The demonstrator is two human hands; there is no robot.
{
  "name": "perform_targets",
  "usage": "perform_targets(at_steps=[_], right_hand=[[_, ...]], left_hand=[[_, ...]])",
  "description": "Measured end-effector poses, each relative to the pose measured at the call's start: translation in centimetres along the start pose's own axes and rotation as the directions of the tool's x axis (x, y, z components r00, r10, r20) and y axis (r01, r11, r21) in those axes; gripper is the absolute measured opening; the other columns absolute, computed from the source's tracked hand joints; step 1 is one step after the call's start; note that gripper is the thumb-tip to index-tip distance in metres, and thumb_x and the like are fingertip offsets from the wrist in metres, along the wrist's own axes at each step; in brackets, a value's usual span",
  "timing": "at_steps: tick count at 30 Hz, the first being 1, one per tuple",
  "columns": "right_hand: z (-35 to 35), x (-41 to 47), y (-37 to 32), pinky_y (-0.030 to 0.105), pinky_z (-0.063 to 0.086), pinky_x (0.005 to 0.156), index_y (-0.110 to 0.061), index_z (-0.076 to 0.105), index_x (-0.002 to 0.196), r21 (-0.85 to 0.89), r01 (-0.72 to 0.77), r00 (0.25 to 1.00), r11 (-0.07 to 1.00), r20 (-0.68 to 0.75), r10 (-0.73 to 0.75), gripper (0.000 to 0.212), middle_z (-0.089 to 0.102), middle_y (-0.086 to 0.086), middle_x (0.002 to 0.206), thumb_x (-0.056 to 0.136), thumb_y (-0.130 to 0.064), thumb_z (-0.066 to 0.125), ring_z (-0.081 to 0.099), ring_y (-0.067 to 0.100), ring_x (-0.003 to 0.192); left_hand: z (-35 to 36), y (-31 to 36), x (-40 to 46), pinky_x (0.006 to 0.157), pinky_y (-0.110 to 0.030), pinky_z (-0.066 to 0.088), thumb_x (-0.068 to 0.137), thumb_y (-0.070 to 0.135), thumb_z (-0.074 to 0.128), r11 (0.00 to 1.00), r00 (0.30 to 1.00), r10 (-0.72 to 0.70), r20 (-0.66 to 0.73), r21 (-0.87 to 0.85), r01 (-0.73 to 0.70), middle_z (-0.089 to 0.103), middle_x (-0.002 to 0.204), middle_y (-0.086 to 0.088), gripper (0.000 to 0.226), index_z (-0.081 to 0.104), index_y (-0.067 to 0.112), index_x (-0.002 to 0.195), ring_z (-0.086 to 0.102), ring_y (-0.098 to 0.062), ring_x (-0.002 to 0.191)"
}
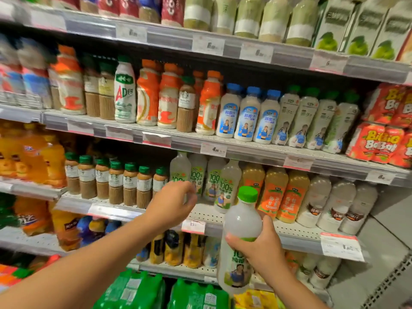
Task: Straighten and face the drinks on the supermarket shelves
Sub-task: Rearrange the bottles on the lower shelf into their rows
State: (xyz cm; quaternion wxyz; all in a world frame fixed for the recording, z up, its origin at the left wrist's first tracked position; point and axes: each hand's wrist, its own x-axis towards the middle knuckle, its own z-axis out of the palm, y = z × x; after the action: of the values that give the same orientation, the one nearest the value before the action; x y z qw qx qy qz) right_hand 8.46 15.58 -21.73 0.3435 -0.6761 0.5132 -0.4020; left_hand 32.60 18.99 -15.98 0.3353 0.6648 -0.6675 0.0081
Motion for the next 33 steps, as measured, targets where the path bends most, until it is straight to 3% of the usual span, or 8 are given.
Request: perform_targets(at_steps=[6,9,17,21,25,29,33], right_hand=[[0.3,1.4,-0.7,0.035,0.057,0.073,-0.050,0.033,0.106,0.017,0.046,0.999,0.999,0.028,-0.046,0.083,0.051,-0.017,0.107,0.040,-0.064,0.081,0.058,0.007,0.091],[0.9,2.0,-1.0,0.037,0.057,0.076,-0.048,0.034,0.112,0.051,0.049,0.999,0.998,0.012,-0.050,0.088,0.052,-0.015,0.110,0.039,-0.064,0.081,0.058,0.008,0.094],[4.9,4.0,-2.1,0.037,0.058,0.075,-0.045,0.036,0.119,0.031,0.021,0.998,0.999,-0.057,-0.019,0.091,0.053,-0.015,0.111,0.042,-0.058,0.085,0.060,0.009,0.094],[8.0,5.4,-3.0,0.030,0.056,0.071,-0.044,0.039,0.118,0.021,0.002,0.994,1.000,-0.108,0.001,0.089,0.054,-0.013,0.112,0.043,-0.055,0.085,0.060,0.008,0.094],[10.2,6.8,-3.2,0.020,0.052,0.070,-0.046,0.036,0.122,0.060,-0.006,0.988,0.998,-0.156,0.016,0.091,0.052,-0.016,0.116,0.047,-0.051,0.086,0.057,0.005,0.098],[11.5,8.9,-3.1,0.013,0.049,0.064,-0.054,0.033,0.117,0.077,-0.005,0.982,0.997,-0.187,0.019,0.085,0.049,-0.019,0.118,0.055,-0.041,0.088,0.055,0.002,0.100],[12.3,11.8,-2.6,0.011,0.050,0.062,-0.059,0.034,0.113,0.075,0.004,0.982,0.997,-0.186,0.010,0.081,0.044,-0.028,0.114,0.055,-0.041,0.089,0.053,-0.003,0.100]], left_hand=[[-2.4,-1.9,3.2,0.094,-0.041,0.046,0.092,0.032,0.056,0.931,0.999,0.032,0.011,0.364,-0.033,0.057,0.126,-0.003,0.039,0.054,0.016,0.128,0.049,-0.024,0.116],[-3.3,-2.8,4.7,0.098,-0.043,0.043,0.089,0.030,0.056,0.902,0.997,0.077,-0.021,0.427,-0.060,0.053,0.132,-0.005,0.046,0.050,0.015,0.132,0.044,-0.026,0.123],[-4.1,-9.1,9.5,0.117,-0.041,0.002,0.092,0.043,0.049,0.821,0.962,0.268,-0.056,0.536,-0.197,0.015,0.160,-0.007,0.066,0.025,0.021,0.150,0.009,-0.026,0.147],[-4.8,-11.9,12.9,0.117,-0.042,0.003,0.094,0.041,0.050,0.730,0.880,0.475,-0.023,0.568,-0.379,0.022,0.158,-0.010,0.064,0.028,0.018,0.149,0.015,-0.028,0.146],[-4.5,-13.0,16.4,0.114,-0.047,0.021,0.093,0.039,0.051,0.622,0.770,0.636,0.045,0.560,-0.547,0.041,0.149,-0.014,0.061,0.038,0.011,0.146,0.035,-0.032,0.139],[-3.8,-13.6,18.5,0.104,-0.050,0.039,0.095,0.033,0.041,0.467,0.616,0.783,0.086,0.572,-0.674,0.055,0.135,-0.018,0.051,0.051,0.004,0.136,0.053,-0.033,0.125],[-3.6,-14.3,19.9,0.088,-0.044,0.051,0.095,0.026,0.048,0.383,0.489,0.871,0.037,0.571,-0.726,0.061,0.127,-0.018,0.043,0.057,0.003,0.129,0.061,-0.032,0.113]])
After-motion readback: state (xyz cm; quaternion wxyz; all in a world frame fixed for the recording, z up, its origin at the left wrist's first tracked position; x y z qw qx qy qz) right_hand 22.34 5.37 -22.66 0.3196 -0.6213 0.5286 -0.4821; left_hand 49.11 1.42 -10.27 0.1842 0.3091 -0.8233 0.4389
